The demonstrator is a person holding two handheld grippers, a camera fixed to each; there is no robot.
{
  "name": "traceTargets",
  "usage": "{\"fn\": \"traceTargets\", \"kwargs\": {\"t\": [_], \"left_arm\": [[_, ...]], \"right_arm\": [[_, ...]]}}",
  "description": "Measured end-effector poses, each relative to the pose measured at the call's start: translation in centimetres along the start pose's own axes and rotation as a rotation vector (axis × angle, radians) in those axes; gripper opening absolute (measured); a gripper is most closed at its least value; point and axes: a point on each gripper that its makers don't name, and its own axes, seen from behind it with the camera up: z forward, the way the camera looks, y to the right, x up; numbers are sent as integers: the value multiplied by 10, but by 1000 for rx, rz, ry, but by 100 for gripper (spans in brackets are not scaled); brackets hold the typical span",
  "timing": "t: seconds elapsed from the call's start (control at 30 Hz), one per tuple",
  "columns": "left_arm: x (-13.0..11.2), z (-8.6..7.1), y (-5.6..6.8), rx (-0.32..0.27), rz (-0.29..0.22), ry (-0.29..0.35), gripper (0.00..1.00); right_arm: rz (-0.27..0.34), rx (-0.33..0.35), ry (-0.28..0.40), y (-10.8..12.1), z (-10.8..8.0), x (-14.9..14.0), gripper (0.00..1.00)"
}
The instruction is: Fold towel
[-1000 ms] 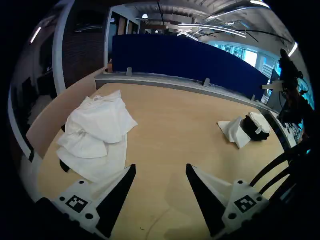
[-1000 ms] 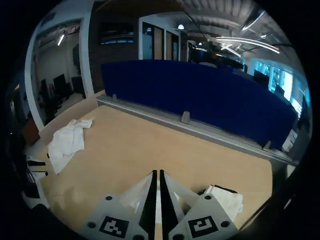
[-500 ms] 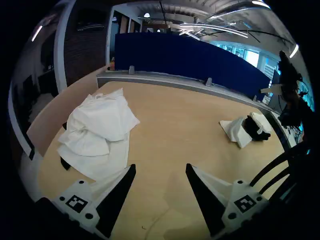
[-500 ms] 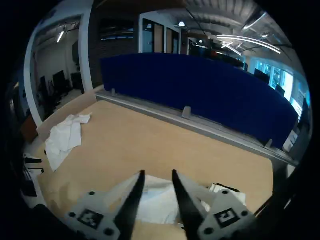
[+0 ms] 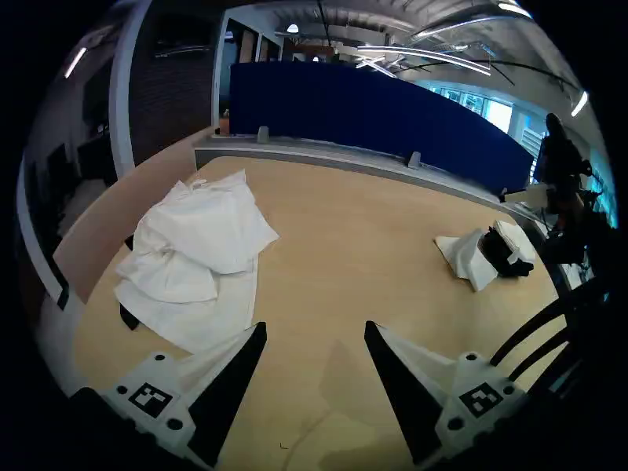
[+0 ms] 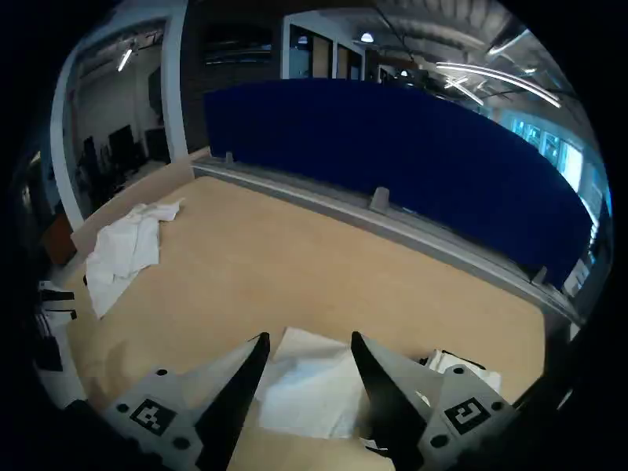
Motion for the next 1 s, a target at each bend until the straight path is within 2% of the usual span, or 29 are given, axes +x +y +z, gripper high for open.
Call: {"fn": "traceTargets", "kwargs": {"t": [0.1,0.3,0.7,0.87,1.0], "left_arm": [[-2,0,-1,4,-6,-4,93],[-7,1,-4,10,-12,-13,93],[-14,7,-7,15,-22,-28,93],[-16,9,-9,17,-19,-34,93],[-16,10,-12,20,-19,-36,93]], "right_arm": [[-3,9,-11,-4,12,-11,88],[-14,14,-47,-8,34,-32,88],[-25,12,-89,-10,59,-54,87],[-36,-3,-106,-7,62,-62,76],[-44,-15,-116,-5,65,-67,58]]}}
